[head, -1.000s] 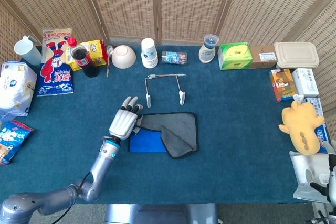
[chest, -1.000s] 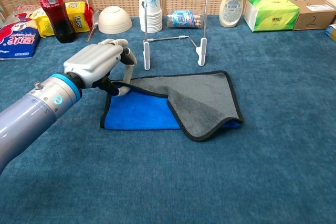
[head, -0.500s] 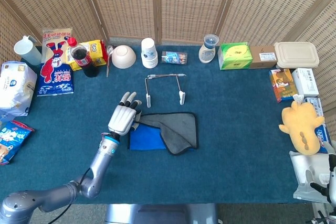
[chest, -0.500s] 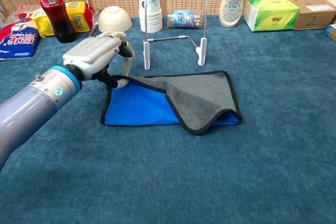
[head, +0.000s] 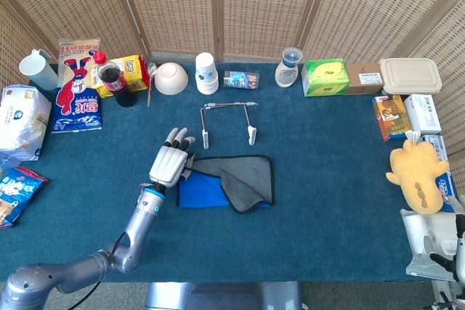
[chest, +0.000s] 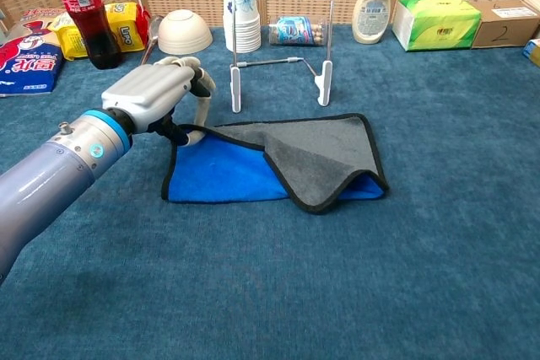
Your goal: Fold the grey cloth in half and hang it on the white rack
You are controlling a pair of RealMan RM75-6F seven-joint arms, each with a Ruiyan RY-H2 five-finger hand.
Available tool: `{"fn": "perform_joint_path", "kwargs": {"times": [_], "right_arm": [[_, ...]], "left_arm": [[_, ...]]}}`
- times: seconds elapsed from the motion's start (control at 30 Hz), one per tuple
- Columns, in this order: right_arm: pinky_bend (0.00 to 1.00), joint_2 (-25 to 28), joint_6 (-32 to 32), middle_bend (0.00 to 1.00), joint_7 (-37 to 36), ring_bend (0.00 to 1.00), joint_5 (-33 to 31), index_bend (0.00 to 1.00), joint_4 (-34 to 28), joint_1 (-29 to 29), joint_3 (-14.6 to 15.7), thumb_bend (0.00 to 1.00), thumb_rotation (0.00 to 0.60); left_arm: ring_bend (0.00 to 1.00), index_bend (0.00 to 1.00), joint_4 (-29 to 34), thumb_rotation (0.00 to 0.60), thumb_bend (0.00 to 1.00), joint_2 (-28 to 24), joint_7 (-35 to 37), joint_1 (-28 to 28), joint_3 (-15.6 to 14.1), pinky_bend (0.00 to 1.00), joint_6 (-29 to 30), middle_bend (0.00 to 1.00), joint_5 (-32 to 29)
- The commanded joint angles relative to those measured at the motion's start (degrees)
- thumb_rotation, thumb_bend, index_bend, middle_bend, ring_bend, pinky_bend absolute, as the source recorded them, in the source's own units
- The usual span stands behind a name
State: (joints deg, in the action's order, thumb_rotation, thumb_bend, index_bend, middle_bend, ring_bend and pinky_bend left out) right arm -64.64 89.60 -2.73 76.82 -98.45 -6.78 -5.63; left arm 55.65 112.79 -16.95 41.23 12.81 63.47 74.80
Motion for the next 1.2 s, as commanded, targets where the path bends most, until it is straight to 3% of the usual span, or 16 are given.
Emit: {"fn": "perform_joint_path", "kwargs": {"times": [0.03, 0.2, 0.4, 0.9, 1.2], "right_arm": [[0.0, 0.04, 0.1, 0.03, 0.13, 0.0, 0.04, 0.04, -0.13, -0.02, -0.01, 0.32, 0.6], [0.0, 0.09, 0.25, 0.03, 0.2, 0.0, 0.18, 0.04, -0.32, -0.11, 0.06, 0.32, 0.6], [0.0, 0.11, 0.21, 0.03, 0.18, 0.0, 0.26, 0.04, -0.32, -0.11, 0.1, 0.32, 0.6], [0.0, 0.23, 0.32, 0.03, 0.19, 0.0, 0.27, 0.04, -0.37, -0.22, 0.1, 0.32, 0.6], [0.0, 0.3, 0.47, 0.03, 0.21, 0.0, 0.3, 0.04, -0.45, -0.32, 0.1, 0.32, 0.6]], "left_arm": [[0.0, 0.39, 0.21, 0.6, 0.28, -0.13, 0.31, -0.13, -0.12, 0.0, 0.34, 0.18, 0.27], [0.0, 0.23, 1.46, 0.6, 0.24, -0.71, 0.39, -0.6, -0.72, 0.0, 1.22, 0.12, 0.94], [0.0, 0.12, 2.4, 0.6, 0.24, -1.21, -0.19, -0.98, -1.16, 0.0, 1.57, 0.06, 1.17], [0.0, 0.0, -0.26, 0.6, 0.23, -0.29, -1.79, 0.12, -0.28, 0.0, 1.63, 0.0, 1.01], [0.0, 0.0, -0.51, 0.6, 0.16, 0.03, -1.99, 0.26, -0.43, 0.0, 1.18, 0.0, 0.81]]}}
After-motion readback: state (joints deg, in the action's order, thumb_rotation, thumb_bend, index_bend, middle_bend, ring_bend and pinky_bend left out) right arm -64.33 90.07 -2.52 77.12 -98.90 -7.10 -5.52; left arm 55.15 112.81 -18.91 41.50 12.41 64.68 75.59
